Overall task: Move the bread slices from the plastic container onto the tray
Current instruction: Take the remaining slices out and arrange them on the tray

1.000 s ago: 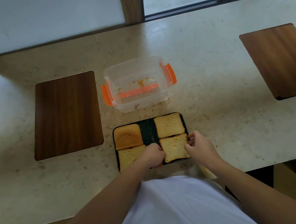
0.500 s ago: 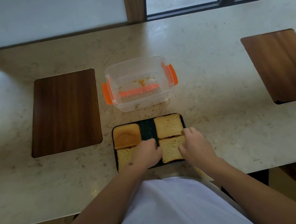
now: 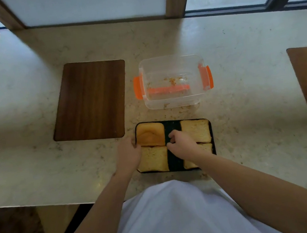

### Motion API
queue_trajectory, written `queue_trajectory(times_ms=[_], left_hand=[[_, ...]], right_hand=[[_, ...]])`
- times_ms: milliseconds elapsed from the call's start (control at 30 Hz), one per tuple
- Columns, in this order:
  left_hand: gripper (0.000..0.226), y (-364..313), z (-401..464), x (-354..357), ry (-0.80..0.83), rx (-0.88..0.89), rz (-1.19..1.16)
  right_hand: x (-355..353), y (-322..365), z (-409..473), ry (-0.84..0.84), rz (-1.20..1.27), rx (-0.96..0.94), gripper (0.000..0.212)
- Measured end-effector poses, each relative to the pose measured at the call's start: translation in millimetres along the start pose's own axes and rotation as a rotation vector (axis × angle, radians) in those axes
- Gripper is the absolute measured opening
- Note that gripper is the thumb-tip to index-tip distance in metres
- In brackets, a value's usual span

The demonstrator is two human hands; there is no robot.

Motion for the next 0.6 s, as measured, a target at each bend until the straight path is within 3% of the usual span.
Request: queue_trajectory(times_ms=[67, 167, 600], left_hand=[[0.023, 1, 1, 1, 0.025, -0.020, -0.008], [0.007, 4, 5, 4, 0.055, -0.037, -0.014], [0.024, -13, -3, 15, 0.009, -0.014, 0.071]], right_hand=[[4, 7, 7, 0.014, 0.033, 0.030, 0.045], [5, 12, 11, 0.005, 0.067, 0.092, 0.039], [8, 4, 8, 0.004, 0.156, 0.165, 0.038]])
Point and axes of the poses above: each hand's wrist, its own z-axis towards the middle knuckle, its own x-axis out of the palm, y = z × x, the point moved 6 cm from there along z, towards the middle knuckle, and after that the axes turned 1 degree about -z, right-handed, at the moved point
